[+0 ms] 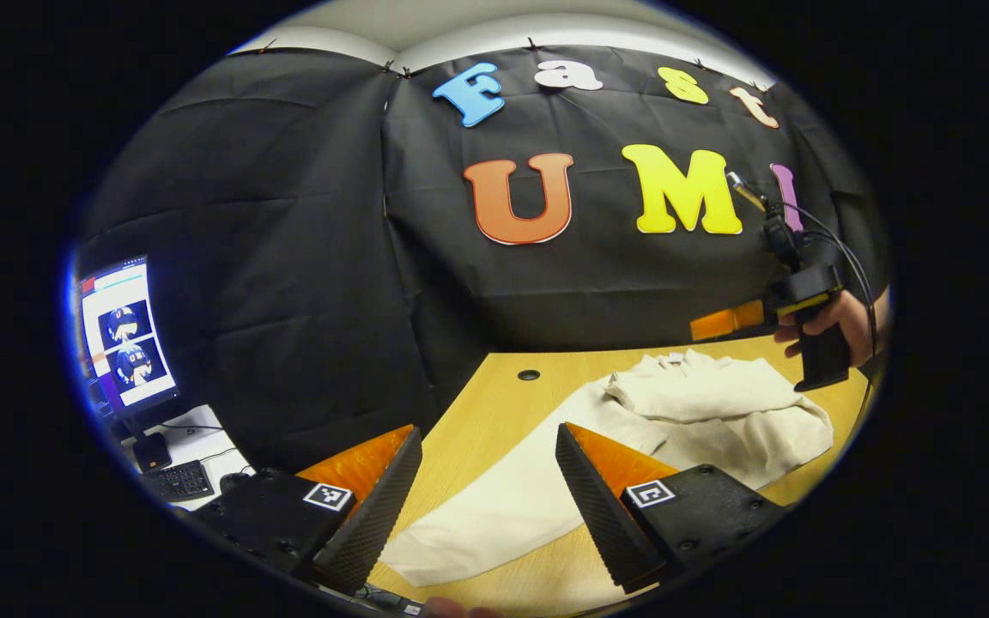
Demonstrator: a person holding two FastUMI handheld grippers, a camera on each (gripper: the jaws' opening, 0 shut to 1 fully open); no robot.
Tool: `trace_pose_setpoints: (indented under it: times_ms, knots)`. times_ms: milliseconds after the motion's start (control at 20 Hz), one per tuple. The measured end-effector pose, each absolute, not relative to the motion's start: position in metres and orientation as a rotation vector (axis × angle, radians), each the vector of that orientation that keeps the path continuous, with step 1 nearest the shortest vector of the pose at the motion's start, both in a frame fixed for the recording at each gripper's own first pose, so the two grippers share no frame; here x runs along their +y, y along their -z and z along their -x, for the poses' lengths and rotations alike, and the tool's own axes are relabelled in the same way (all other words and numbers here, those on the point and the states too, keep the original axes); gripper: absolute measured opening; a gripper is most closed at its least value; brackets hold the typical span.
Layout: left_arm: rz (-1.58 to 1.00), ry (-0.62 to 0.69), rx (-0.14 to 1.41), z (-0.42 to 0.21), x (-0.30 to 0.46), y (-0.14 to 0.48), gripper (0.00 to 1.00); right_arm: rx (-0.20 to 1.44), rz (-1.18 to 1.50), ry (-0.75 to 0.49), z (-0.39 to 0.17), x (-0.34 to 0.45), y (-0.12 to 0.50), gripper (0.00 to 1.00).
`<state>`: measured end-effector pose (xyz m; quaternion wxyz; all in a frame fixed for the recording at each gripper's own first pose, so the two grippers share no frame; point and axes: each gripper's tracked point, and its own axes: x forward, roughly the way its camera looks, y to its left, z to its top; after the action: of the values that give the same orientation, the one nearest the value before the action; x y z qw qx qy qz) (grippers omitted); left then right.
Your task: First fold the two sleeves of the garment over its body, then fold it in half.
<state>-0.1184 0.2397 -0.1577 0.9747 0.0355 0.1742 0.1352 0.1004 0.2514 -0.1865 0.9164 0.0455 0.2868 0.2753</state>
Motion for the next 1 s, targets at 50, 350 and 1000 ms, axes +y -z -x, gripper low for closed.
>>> trace_pose_setpoints:
  times_ms: [50,350,1000]
  knots:
    - [-0.071,-0.276,0.372,0.125,0.244,0.165,0.99,0.587,-0.099,-0.563,-0.091,0.243,0.182,0.69]
    - [-0.086,-0.278,0.537,0.181,0.264,0.223,1.00,0.615,-0.065,-0.558,-0.031,0.196,0.175,0.69]
    - [-0.098,-0.251,0.741,0.208,0.328,0.333,1.00,0.651,-0.057,-0.508,0.010,0.158,0.159,0.70]
